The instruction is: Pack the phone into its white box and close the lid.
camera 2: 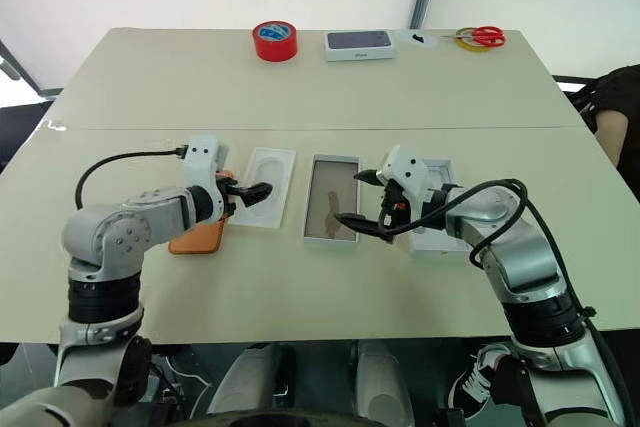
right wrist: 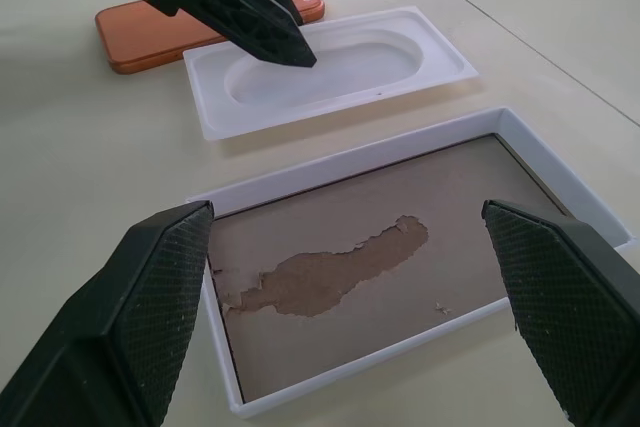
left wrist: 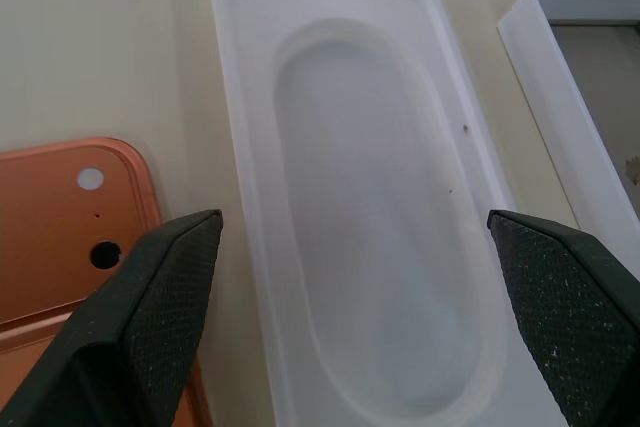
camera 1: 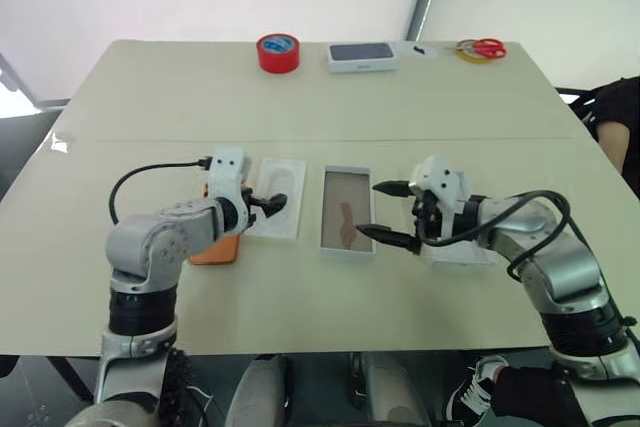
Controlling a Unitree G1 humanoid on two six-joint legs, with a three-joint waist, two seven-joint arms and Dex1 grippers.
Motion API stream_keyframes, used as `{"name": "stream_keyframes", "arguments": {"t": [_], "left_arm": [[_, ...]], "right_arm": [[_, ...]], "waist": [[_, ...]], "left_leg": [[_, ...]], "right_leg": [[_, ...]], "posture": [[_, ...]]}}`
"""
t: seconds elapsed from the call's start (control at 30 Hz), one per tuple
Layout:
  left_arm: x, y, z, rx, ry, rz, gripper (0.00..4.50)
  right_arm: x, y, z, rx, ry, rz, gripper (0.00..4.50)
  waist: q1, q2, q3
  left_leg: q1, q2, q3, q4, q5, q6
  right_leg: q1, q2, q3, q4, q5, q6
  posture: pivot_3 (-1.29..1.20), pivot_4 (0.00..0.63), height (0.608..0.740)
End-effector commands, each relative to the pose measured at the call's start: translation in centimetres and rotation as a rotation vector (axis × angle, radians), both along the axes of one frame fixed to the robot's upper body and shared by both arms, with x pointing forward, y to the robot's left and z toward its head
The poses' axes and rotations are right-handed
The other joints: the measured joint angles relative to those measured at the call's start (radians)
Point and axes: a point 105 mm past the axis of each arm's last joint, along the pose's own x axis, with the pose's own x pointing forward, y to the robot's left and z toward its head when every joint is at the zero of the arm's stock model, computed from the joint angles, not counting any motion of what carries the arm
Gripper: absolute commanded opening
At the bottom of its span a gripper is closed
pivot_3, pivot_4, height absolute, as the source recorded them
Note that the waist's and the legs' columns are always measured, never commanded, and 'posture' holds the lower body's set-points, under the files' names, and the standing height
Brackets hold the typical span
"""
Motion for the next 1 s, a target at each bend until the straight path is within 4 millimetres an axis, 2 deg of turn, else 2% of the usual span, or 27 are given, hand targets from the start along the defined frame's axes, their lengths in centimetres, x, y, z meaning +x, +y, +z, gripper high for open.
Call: {"name": "stream_keyframes", "arguments": {"t": [0.03, 0.33, 0.5, 0.63, 1.0], "left_arm": [[0.5, 0.3, 0.3, 0.014, 0.026, 0.035, 4.46], [0.6, -0.5, 0.1, -0.126, 0.128, 0.036, 4.46], [0.8, 0.1, -0.2, -0.122, 0.15, 0.062, 2.06], [0.9, 0.6, -0.2, -0.107, 0.154, 0.08, 0.02], [1.4, 1.6, 0.5, -0.116, 0.124, 0.106, 0.02]], "right_arm": [[-0.5, 0.1, 1.4, 0.001, -0.057, 0.022, 4.5], [-1.2, 0.9, 0.8, -0.071, -0.073, 0.074, 4.5], [-2.6, 1.9, 0.2, -0.17, -0.058, 0.166, 4.5], [-2.8, 2.4, -0.6, -0.267, -0.024, 0.185, 4.5], [-2.7, 4.8, -3.0, -0.419, 0.102, 0.22, 4.5]], "waist": [[0.0, 0.0, 0.0], [0.002, 0.0, 0.0], [0.001, 0.0, 0.0], [0.001, 0.0, 0.0], [0.0, -0.001, 0.0]], "left_leg": [[0.0, 0.0, 0.0, 0.0, 0.0, 0.0], [0.0, 0.0, 0.0, 0.0, 0.0, 0.0], [0.001, 0.0, -0.001, 0.0, 0.0, 0.0], [0.001, 0.0, -0.001, 0.0, 0.0, -0.001], [0.001, 0.0, -0.001, 0.0, 0.001, -0.001]], "right_leg": [[0.0, 0.0, 0.0, 0.0, 0.0, 0.0], [0.0, 0.0, 0.0, 0.0, 0.0, 0.0], [0.001, 0.0, 0.0, 0.0, 0.0, 0.0], [0.001, 0.0, 0.0, 0.0, 0.0, 0.0], [0.001, 0.0, 0.0, 0.0, 0.0, 0.0]], "posture": [[0.0, 0.15, 0.732], [0.0, 0.15, 0.732], [0.0, 0.15, 0.732], [0.0, 0.15, 0.732], [0.0, 0.15, 0.732]]}}
